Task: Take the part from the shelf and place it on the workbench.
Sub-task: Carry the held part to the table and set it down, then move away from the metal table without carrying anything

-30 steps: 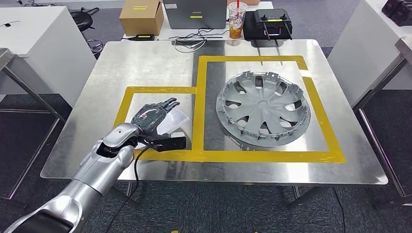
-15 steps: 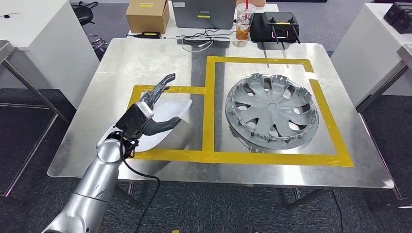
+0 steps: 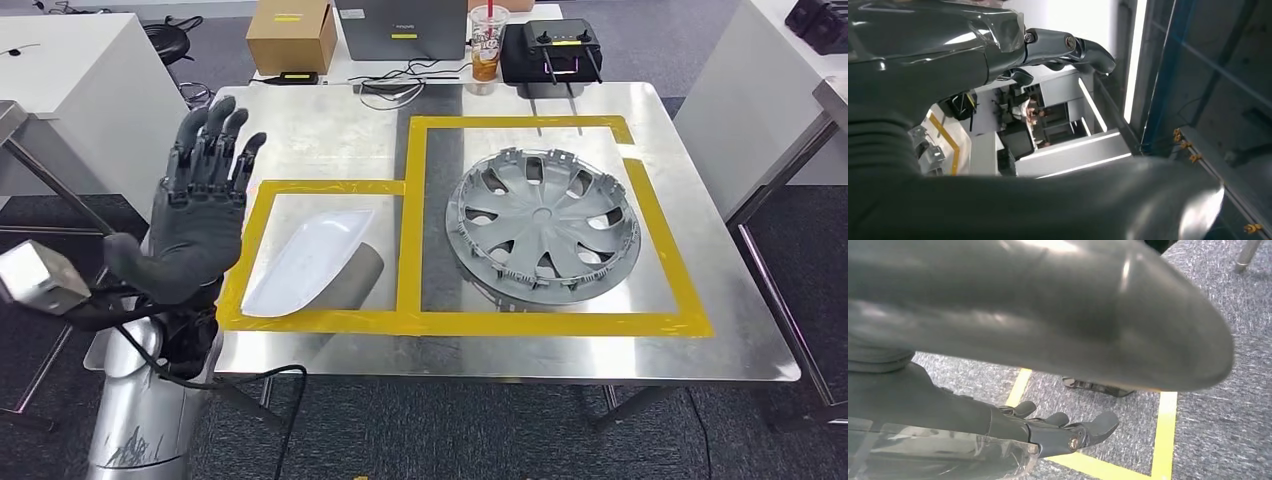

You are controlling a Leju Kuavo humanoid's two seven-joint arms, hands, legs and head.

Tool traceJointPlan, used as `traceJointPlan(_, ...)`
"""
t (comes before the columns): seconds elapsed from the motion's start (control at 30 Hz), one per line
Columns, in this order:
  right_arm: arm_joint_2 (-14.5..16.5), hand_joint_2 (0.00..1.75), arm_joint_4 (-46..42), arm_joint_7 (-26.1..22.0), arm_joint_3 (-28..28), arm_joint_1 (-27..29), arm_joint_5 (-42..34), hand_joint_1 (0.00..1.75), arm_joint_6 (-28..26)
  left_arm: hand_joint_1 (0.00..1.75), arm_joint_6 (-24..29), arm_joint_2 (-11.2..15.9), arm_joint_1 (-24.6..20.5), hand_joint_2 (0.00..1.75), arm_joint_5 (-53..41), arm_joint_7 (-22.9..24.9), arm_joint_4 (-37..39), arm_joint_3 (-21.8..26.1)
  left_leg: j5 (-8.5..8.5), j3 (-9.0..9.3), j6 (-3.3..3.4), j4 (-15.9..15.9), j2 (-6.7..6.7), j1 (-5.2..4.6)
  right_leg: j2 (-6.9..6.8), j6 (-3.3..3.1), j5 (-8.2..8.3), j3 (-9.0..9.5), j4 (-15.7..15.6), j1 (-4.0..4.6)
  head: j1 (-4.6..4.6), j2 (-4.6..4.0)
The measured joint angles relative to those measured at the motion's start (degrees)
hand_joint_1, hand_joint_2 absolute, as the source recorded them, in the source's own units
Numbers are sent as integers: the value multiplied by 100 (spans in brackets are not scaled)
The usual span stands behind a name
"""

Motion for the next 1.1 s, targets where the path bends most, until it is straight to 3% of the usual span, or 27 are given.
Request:
traceJointPlan(0.03, 26, 0, -50, 0, -35, 29, -33, 0, 32, 0, 20, 74, 166, 0, 43, -44, -153, 52, -47, -55, -8, 169, 0, 10, 1, -4, 3, -3, 0, 3, -1, 0)
traceJointPlan(0.07, 62, 0, -118, 0, -71, 59, -59, 0, 79, 0, 45, 145, 337, 0, 63, -98, -276, 115, 11, 2, -3, 111, 0, 16, 2, -8, 6, -6, 0, 5, -1, 0)
traceJointPlan(0.13, 154, 0, -297, 0, -138, 118, -83, 0, 221, 0, 95, 281, 665, 0, 86, -237, -456, 266, 315, 423, 48, -586, -1, 10, 8, -13, 13, -5, -2, 16, -5, 0)
traceJointPlan(0.2, 288, 0, -574, 0, -202, 170, -73, 0, 444, 0, 117, 377, 975, 0, 168, -378, -605, 473, 513, 814, 103, -1258, 3, -20, 12, 7, 28, -5, -5, 41, -4, 0)
traceJointPlan(0.23, 361, 0, -743, 0, -232, 192, -49, 0, 572, 0, 114, 413, 1124, 0, 228, -432, -669, 601, 542, 894, 123, -1407, 5, -39, 11, 25, 40, -5, -7, 45, -5, 0)
traceJointPlan(0.33, 544, 0, -1207, 0, -306, 242, 57, 0, 855, 0, 87, 475, 1528, 0, 340, -515, -835, 1028, 618, 891, 185, -1482, 21, -59, 4, 110, 75, -18, -19, 40, -14, 0)
traceJointPlan(0.4, 611, 0, -1424, -3, -339, 260, 133, 0, 903, 0, 76, 476, 1747, 0, 315, -524, -941, 1294, 733, 875, 262, -1567, 41, -41, -5, 96, -144, -124, 220, 47, 5, 0)
traceJointPlan(0.5, 643, 0, -1624, -10, -360, 255, 223, 0, 875, 0, 98, 462, 2080, 0, 158, -491, -1015, 1615, 869, 737, 329, -1594, 55, -61, -10, 18, -783, -468, 1234, 52, 38, 0)
traceJointPlan(0.53, 646, 0, -1651, -11, -366, 252, 246, 0, 862, 0, 105, 454, 2190, 0, 105, -476, -1017, 1703, 907, 680, 335, -1589, 59, -72, -10, 33, -886, -499, 1461, 52, 41, 0)
traceJointPlan(0.57, 649, 0, -1664, -11, -374, 250, 261, 0, 853, 0, 99, 447, 2298, 0, 54, -463, -1011, 1793, 946, 621, 335, -1581, 61, -82, -11, 66, -897, -420, 1485, 52, 43, 0)
traceJointPlan(0.63, 651, 0, -1668, -13, -406, 243, 276, 0, 848, 0, 61, 436, 2483, 0, -15, -450, -965, 1965, 1016, 515, 318, -1553, 59, -93, -11, 143, -716, 60, 878, 53, 44, 0)
traceJointPlan(0.7, 661, 0, -1681, -14, -456, 234, 278, 0, 864, 0, 8, 427, 2621, 0, -123, -437, -864, 2140, 1072, 439, 276, -1509, 59, -101, -6, 128, -574, 567, 103, 76, 35, 0)
traceJointPlan(0.77, 702, 0, -1744, -16, -534, 238, 299, 0, 931, 0, -95, 405, 2712, 0, -255, -405, -695, 2350, 1129, 406, 212, -1475, 59, -98, 7, 47, -539, 700, -158, 116, 22, 0)
traceJointPlan(0.83, 782, 0, -1852, -18, -627, 245, 345, 0, 1035, 0, -236, 363, 2780, 0, -380, -365, -494, 2594, 1177, 386, 137, -1460, 50, -79, 8, -35, -462, 635, -160, 119, 27, 0)
traceJointPlan(0.9, 869, 0, -1985, -21, -723, 246, 410, 0, 1139, 0, -327, 315, 2824, 0, -530, -322, -292, 2868, 953, 306, 54, -1294, 28, -48, -7, -125, -364, 555, -173, 94, 27, 0)
traceJointPlan(1.0, 1000, 0, -2216, -45, -898, 249, 524, 0, 1270, 0, -493, 216, 2831, 0, -729, -268, 102, 3377, 141, 67, -60, -341, 12, 22, -26, -179, -198, 367, -169, 90, 10, 0)
traceJointPlan(1.03, 1039, 0, -2287, -58, -960, 250, 559, 0, 1300, 0, -558, 178, 2830, 0, -796, -261, 244, 3556, 2, 32, -82, -35, 12, 42, -25, -175, -140, 295, -164, 92, 8, 0)
traceJointPlan(1.07, 1072, 0, -2350, -70, -1015, 251, 592, 0, 1323, 0, -612, 144, 2824, 0, -873, -260, 376, 3720, 1, 78, -94, 105, 12, 57, -25, -164, -84, 229, -158, 93, 6, 0)
traceJointPlan(1.1, 1102, 0, -2408, -81, -1069, 252, 619, 0, 1341, 0, -660, 113, 2808, 0, -955, -262, 509, 3875, 112, 232, -94, 27, 12, 66, -24, -149, -28, 163, -152, 94, 5, 0)
